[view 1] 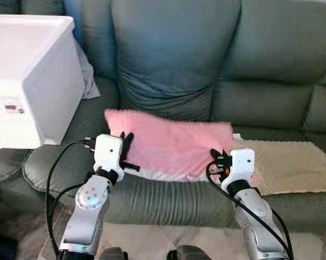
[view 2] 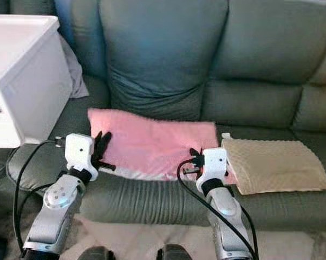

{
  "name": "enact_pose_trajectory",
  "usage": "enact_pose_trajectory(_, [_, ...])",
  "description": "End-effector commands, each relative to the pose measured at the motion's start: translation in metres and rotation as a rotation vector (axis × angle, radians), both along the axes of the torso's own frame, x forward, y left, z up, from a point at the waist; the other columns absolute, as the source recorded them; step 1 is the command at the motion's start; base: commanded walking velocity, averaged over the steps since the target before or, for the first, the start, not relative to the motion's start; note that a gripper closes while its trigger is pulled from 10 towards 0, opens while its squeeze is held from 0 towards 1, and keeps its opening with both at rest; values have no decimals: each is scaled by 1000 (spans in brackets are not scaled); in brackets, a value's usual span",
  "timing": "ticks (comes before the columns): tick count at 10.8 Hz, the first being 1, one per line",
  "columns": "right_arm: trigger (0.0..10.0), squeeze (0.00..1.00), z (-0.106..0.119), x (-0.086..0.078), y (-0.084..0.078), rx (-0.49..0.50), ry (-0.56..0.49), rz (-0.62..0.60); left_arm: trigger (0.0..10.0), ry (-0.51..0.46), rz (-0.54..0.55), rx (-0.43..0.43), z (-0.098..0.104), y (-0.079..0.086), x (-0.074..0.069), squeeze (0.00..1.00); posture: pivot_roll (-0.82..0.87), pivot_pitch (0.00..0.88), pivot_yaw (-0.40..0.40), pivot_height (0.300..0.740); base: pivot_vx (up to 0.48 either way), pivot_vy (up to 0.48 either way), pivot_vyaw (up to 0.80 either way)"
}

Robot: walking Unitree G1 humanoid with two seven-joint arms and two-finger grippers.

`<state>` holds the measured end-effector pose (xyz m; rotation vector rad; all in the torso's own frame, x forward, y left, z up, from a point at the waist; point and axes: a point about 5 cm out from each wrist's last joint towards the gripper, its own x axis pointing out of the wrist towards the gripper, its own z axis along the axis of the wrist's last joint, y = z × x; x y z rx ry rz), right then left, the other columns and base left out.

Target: Move the pillow to the sofa

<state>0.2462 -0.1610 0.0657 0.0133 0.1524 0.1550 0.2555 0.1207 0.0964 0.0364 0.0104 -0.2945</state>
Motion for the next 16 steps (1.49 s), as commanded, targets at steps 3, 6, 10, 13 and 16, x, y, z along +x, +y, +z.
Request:
enact_pose_trajectory(3, [10000,0,3,-3,-3,2,-14,-25,10000,-10,-13,36,-1,-2,-2,0,-70,47,-67,740,0,0,0])
enact_pose_trajectory(6, [10000,0,3,-3,-4,5,-14,-33,10000,18,6,56,-8,6,-4,0,-70,50,-65,740,0,0,0])
enact_pose_trajectory(10, [10000,0,3,-3,-4,8,-11,-33,10000,34,41,79,-15,12,-7,0,-67,54,-66,723,0,0,0])
enact_pose_trajectory(13, [10000,0,3,-3,-2,26,-14,-27,10000,39,42,84,-17,14,-8,0,-68,55,-65,663,0,0,0])
enact_pose_trajectory(16, [10000,0,3,-3,-1,32,-20,-28,10000,27,46,91,-14,15,-7,0,-63,54,-62,648,0,0,0])
